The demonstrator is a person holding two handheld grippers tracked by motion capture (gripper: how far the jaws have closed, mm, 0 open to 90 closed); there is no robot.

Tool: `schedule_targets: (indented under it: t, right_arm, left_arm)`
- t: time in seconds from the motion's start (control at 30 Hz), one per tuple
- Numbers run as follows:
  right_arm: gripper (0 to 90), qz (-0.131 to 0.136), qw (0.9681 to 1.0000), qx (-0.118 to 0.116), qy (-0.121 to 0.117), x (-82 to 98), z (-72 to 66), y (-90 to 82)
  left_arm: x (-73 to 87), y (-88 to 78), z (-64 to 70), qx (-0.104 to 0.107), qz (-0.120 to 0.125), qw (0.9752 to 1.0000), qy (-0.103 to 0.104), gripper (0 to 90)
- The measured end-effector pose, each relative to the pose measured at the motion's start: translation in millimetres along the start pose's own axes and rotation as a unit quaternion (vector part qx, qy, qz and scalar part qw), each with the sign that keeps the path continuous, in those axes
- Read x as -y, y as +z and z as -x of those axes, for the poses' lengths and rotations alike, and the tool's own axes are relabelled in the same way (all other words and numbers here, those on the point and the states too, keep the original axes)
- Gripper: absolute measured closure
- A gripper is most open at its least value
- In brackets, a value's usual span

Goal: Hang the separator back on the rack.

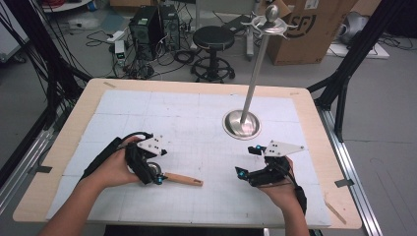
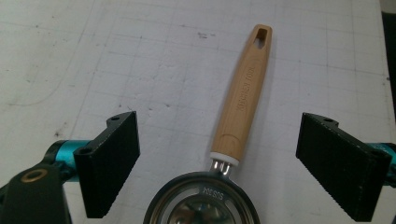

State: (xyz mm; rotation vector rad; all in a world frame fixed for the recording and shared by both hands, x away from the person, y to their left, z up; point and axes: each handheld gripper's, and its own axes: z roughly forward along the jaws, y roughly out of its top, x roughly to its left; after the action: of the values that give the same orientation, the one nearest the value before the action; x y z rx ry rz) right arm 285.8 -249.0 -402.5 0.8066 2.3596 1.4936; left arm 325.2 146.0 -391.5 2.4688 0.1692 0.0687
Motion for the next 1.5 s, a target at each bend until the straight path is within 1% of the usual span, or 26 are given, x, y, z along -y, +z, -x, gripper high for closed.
schedule_targets:
  t: [0.03,0.07,0.1,0.13,0.23,0.37,0.47,0.6,0.67,0.7,0.73,0.8,0.87,0.93,1.03,1.1,1.17,1.27,1.33,1.5]
  right_arm:
    - [10.6,0.000,1.0000,0.000,0.000,0.1,0.2,0.1]
    - [10.6,-0.001,1.0000,0.000,0.000,0.1,0.2,0.2]
    - [10.6,-0.001,1.0000,0.000,0.000,0.1,0.2,0.2]
    - [10.6,0.001,1.0000,-0.001,-0.001,0.1,0.3,0.6]
    - [10.6,0.000,1.0000,0.000,-0.002,0.1,0.3,1.0]
    - [10.6,-0.001,1.0000,-0.001,-0.001,0.3,0.7,1.6]
    - [10.6,-0.003,1.0000,-0.002,0.000,0.2,0.4,1.8]
    - [10.6,-0.003,1.0000,-0.001,-0.001,0.4,0.7,2.4]
    - [10.6,-0.005,1.0000,-0.001,0.000,0.4,0.6,2.7]
    - [10.6,-0.005,1.0000,-0.002,0.001,0.4,0.5,3.1]
    - [10.6,-0.005,1.0000,-0.002,0.001,0.4,0.5,3.1]
    - [10.7,-0.007,1.0000,-0.002,-0.001,0.5,0.7,3.5]
    - [10.7,-0.008,1.0000,-0.002,-0.002,0.5,0.6,4.1]
    - [10.7,-0.007,1.0000,-0.001,-0.002,0.3,0.9,4.0]
    - [10.8,-0.005,1.0000,-0.001,0.000,0.3,1.2,3.3]
    - [10.7,-0.005,1.0000,-0.001,-0.001,0.2,1.5,2.9]
    - [10.8,-0.004,1.0000,-0.001,-0.002,0.2,1.3,3.2]
    - [10.8,-0.007,1.0000,-0.001,-0.003,0.1,0.5,4.3]
    - [10.8,-0.006,1.0000,-0.001,-0.004,-0.1,0.4,4.5]
    - [10.8,-0.003,1.0000,-0.001,-0.003,-0.3,0.1,3.0]
  left_arm:
    - [-0.4,1.9,0.3,0.001,-0.006,1.0000,0.004,15.6]
    - [-1.2,5.2,1.0,0.000,-0.021,0.9997,0.009,18.4]
    - [-1.2,5.2,1.0,0.000,-0.021,0.9997,0.009,19.9]
    - [-1.3,6.7,1.3,0.000,-0.029,0.9995,0.012,19.9]
    - [-0.9,11.5,1.7,0.005,-0.047,0.9987,0.019,25.5]
    - [-1.5,16.3,2.7,0.008,-0.057,0.9981,0.023,29.3]
    - [-1.9,19.7,3.6,0.003,-0.066,0.9974,0.028,31.4]
    - [-2.7,23.4,4.7,0.007,-0.079,0.9962,0.036,36.7]
    - [-3.0,25.1,4.9,0.010,-0.083,0.9959,0.036,40.4]
    - [-3.0,26.0,4.7,0.010,-0.085,0.9955,0.039,41.4]
    - [-2.6,27.3,5.0,0.010,-0.088,0.9954,0.037,41.4]
    - [-2.1,29.6,5.0,0.011,-0.096,0.9946,0.040,44.2]
    - [-1.8,32.3,5.6,0.005,-0.105,0.9935,0.044,46.8]
    - [-1.7,34.9,5.6,0.009,-0.112,0.9926,0.047,49.4]
    - [-2.4,35.4,5.0,0.018,-0.116,0.9920,0.046,53.5]
    - [-2.5,36.0,4.5,0.025,-0.115,0.9921,0.042,56.9]
    - [-3.3,36.2,3.6,0.028,-0.120,0.9916,0.041,57.8]
    - [-5.1,37.2,2.8,0.030,-0.126,0.9910,0.034,58.7]
    - [-7.6,38.1,2.2,0.029,-0.136,0.9897,0.036,59.8]
    - [-10.7,39.5,3.6,0.027,-0.148,0.9880,0.037,65.1]
